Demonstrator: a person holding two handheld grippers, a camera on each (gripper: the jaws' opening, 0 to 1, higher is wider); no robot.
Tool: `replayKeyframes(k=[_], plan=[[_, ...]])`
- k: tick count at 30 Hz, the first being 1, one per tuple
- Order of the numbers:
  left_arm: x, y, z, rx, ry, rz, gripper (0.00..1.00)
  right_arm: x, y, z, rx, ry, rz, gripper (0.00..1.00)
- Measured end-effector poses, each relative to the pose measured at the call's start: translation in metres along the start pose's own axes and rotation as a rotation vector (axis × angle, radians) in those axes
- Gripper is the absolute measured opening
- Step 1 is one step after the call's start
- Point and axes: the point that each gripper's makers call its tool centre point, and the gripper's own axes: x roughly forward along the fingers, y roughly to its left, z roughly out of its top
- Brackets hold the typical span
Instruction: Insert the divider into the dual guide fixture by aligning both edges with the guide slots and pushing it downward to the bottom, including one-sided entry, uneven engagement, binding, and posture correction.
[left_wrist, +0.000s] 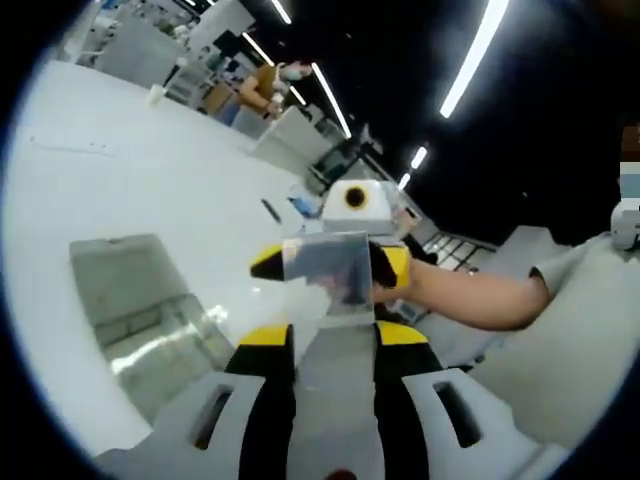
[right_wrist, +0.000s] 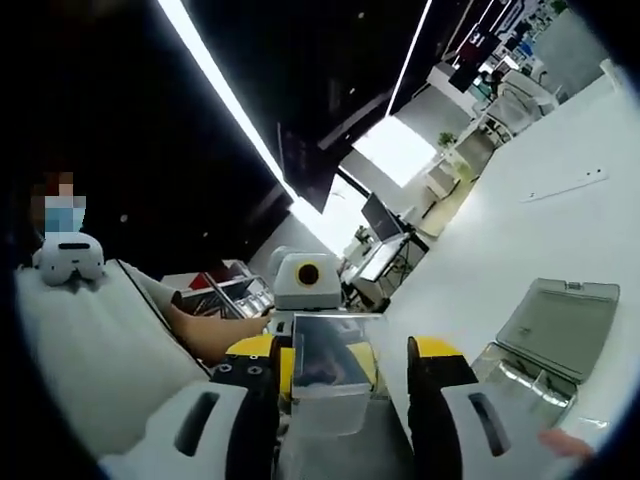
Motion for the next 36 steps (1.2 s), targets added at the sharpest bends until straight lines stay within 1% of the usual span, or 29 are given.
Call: replayKeyframes(k=[4, 6, 8, 13, 23, 27, 30, 36], plan=[[0.0000, 0.0003, -0.0007, -0.006, -0.001, -0.005, 0.26, 0.0003, -0.0003, 0.0002, 0.003, 0.003, 0.002, 0.43], [-0.0001, 0.0016, -0.0008, -0.009, -0.002, -0.005, 0.26, 0.0008, 0.0022, -0.0001, 0.003, 0.007, 0.016, 0.38], [0.0001, 0.0008, -0.0010, -0.015, -0.005, -0.011, 0.26, 0.0014, 0.0030, -0.0002, 0.009, 0.007, 0.023, 0.35], [0.0000, 0.0010, -0.0015, -0.027, -0.011, -0.021, 0.26, 0.0019, 0.0016, -0.0007, 0.016, 0.000, 0.022, 0.33], [-0.0008, 0.0012, -0.0020, -0.050, -0.025, -0.043, 0.26, 0.0033, 0.0012, -0.0010, 0.031, -0.005, 0.025, 0.32], [-0.0017, 0.0046, -0.0026, -0.058, -0.034, -0.044, 0.27, 0.0037, -0.0022, -0.0014, 0.031, -0.005, 0.004, 0.32], [-0.0023, 0.0036, -0.0028, -0.066, -0.039, -0.052, 0.27, 0.0050, -0.0016, -0.0014, 0.040, -0.006, 0.003, 0.31], [-0.0045, 0.0058, -0.0010, -0.034, -0.050, -0.030, 0.28, 0.0079, -0.0036, -0.0002, 0.032, -0.007, -0.025, 0.31]])
